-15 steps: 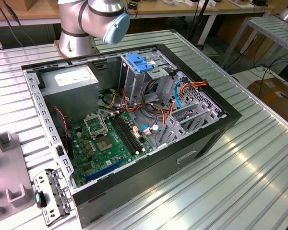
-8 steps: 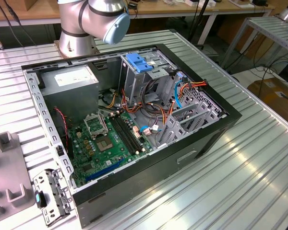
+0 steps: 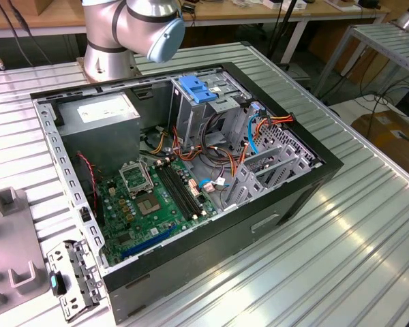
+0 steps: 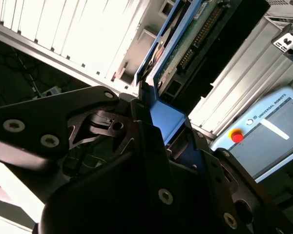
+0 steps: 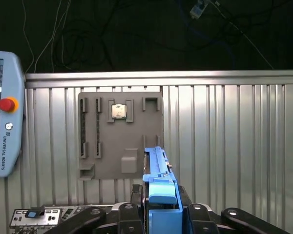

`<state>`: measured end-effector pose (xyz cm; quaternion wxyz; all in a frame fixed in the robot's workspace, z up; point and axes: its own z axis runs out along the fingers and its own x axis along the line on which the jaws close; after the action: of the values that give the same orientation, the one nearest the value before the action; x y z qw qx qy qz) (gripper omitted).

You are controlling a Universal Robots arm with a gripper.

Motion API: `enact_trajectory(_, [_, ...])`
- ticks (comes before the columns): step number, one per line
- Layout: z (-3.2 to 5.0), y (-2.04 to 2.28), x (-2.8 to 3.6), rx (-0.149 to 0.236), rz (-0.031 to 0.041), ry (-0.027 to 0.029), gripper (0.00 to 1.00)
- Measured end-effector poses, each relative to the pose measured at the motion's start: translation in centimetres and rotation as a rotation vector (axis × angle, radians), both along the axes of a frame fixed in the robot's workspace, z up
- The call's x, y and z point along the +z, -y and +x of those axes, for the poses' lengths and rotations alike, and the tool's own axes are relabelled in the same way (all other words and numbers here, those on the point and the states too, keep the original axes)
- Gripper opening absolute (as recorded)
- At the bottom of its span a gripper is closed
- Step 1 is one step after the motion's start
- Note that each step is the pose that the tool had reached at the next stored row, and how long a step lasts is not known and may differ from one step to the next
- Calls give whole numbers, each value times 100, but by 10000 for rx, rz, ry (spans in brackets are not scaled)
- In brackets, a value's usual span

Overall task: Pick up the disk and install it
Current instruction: 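Pick up the disk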

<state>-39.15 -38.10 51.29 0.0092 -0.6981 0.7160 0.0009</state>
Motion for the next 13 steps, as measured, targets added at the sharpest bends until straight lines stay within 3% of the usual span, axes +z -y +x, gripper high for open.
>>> enact_trajectory(7, [69, 27, 0, 0, 0, 0, 37])
enact_trajectory(13, [184, 35, -1, 0, 0, 0, 37])
